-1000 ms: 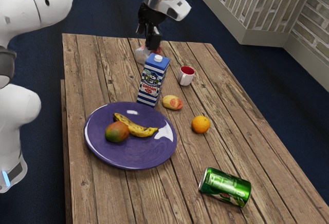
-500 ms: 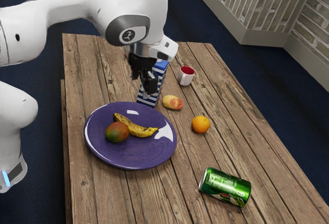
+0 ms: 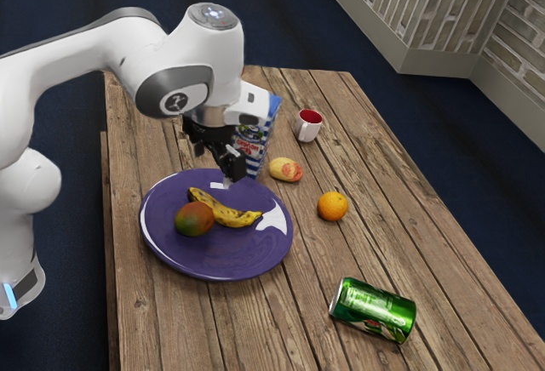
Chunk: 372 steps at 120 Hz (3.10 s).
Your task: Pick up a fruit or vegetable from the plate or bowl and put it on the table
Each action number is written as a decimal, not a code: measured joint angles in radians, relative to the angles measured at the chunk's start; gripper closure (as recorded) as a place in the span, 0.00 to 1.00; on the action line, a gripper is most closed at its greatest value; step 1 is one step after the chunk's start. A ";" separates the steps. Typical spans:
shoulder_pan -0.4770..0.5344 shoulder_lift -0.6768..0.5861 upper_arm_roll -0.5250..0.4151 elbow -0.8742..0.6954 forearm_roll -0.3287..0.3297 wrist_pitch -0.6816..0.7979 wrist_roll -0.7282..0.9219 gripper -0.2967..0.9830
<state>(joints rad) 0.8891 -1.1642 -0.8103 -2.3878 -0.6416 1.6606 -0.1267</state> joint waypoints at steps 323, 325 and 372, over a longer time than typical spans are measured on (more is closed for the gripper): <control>-0.130 -0.112 -0.188 -0.246 -0.180 0.175 -0.278 0.29; -0.130 -0.112 -0.188 -0.246 -0.180 0.177 -0.278 0.29; -0.130 -0.112 -0.198 -0.254 -0.186 0.191 -0.280 0.34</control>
<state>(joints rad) 0.7593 -1.2765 -1.0081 -2.6416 -0.8275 1.8518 -0.4070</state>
